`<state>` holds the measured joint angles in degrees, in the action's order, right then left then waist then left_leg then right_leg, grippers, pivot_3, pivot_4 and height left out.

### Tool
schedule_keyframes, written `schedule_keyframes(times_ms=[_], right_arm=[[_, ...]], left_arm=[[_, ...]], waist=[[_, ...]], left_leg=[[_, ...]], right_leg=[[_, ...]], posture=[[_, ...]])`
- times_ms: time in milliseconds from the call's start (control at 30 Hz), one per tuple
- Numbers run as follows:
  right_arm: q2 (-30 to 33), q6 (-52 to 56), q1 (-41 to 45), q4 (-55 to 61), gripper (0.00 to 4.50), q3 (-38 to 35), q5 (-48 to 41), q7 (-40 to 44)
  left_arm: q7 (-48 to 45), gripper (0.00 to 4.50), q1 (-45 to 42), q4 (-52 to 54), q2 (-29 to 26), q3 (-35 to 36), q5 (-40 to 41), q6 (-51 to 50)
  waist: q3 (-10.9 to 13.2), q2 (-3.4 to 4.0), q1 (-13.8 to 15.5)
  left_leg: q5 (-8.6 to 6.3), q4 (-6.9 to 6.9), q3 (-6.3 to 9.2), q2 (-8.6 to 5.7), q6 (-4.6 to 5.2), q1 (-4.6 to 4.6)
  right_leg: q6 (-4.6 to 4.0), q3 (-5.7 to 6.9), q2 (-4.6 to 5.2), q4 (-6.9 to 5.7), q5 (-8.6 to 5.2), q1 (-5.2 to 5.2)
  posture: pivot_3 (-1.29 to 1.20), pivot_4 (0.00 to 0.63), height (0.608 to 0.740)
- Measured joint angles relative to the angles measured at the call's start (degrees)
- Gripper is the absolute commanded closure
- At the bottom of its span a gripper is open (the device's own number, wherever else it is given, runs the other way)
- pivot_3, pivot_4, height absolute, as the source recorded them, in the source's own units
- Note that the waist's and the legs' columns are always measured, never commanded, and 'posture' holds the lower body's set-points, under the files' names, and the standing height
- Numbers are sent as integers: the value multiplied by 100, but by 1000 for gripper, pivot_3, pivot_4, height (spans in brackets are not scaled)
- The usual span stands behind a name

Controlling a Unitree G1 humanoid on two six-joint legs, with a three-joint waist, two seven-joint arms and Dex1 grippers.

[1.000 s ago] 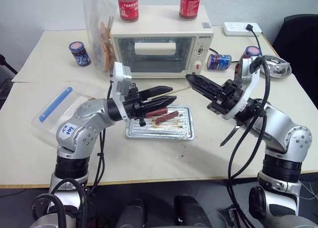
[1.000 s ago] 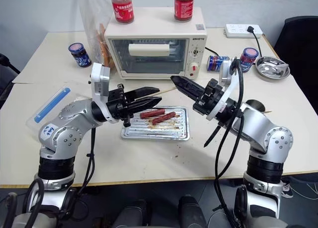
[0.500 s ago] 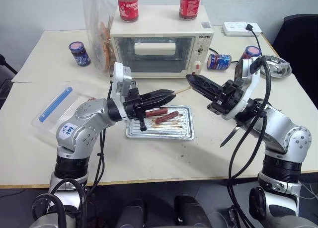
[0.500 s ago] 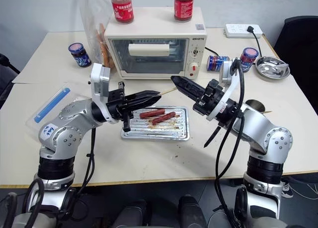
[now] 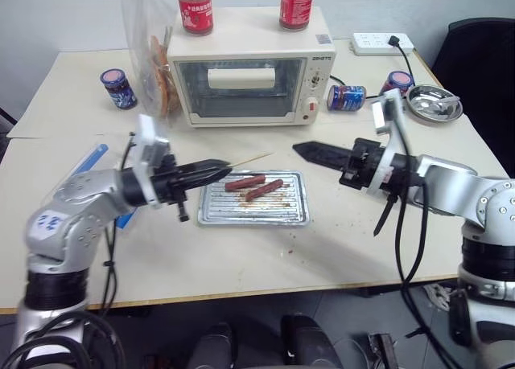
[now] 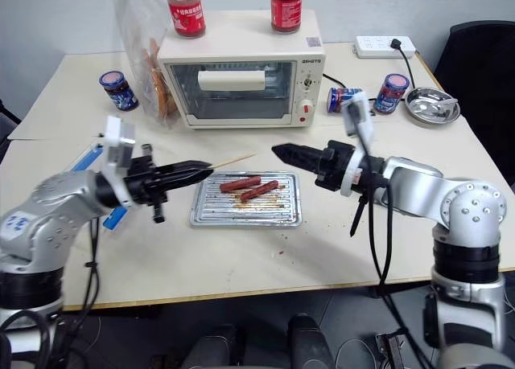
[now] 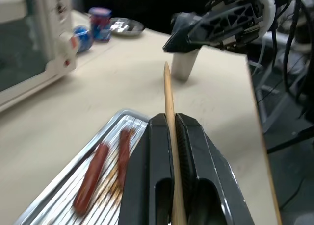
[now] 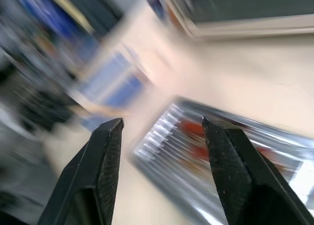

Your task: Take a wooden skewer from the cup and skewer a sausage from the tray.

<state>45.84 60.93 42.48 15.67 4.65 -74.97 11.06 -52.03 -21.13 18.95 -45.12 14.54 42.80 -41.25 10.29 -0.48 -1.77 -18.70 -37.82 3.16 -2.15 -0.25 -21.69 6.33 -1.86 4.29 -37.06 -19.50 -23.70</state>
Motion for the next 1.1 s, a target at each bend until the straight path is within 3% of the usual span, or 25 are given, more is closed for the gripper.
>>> schedule_keyframes(times_ms=[100,200,267,533,800,1033,1100], right_arm=[[111,-952,350,-159,1442,1231,1954,1284],[-71,-1984,691,-846,655,2090,3561,2254],[-305,-2535,879,-1325,655,2440,4286,2757],[-1268,-3969,1242,-3245,655,2826,5971,4018],[-1635,-4592,1285,-4218,655,2691,6666,4659],[-1838,-4709,1366,-4617,2142,2397,6940,5029],[-1871,-4663,1349,-4611,2142,2356,6981,5077]], left_arm=[[-58,4500,475,266,-246,313,13,1],[14,4500,824,458,-264,557,54,-12],[108,4500,953,613,-264,676,97,-28],[534,4500,1310,1199,-257,943,409,-194],[803,4500,1423,1363,-266,1032,614,-288],[896,4500,1242,1372,-304,1000,646,-304],[889,4500,1218,1346,-308,969,645,-301]], waist=[[0,0,14],[2,-3,14],[3,-4,24],[2,-4,13],[3,-3,-4],[2,-3,-6],[2,-3,-5]], left_leg=[[-1,-2,-2,-9,1,-1],[-2,-6,-5,-15,4,-3],[-3,-5,0,-14,2,-6],[-4,-6,1,-15,-1,-12],[-4,-11,2,-14,-3,-12],[-2,-16,2,-13,-6,-11],[-2,-16,3,-13,-6,-11]], right_leg=[[1,-3,10,6,1,4],[3,-4,15,8,2,3],[3,0,15,8,2,0],[3,4,14,9,2,-4],[3,7,12,3,2,-4],[3,7,10,-4,2,-4],[3,8,10,-5,2,-4]], posture=[[0,150,740],[0,150,740],[0,150,740],[0,150,740],[0,150,740],[0,150,740],[0,150,740]])
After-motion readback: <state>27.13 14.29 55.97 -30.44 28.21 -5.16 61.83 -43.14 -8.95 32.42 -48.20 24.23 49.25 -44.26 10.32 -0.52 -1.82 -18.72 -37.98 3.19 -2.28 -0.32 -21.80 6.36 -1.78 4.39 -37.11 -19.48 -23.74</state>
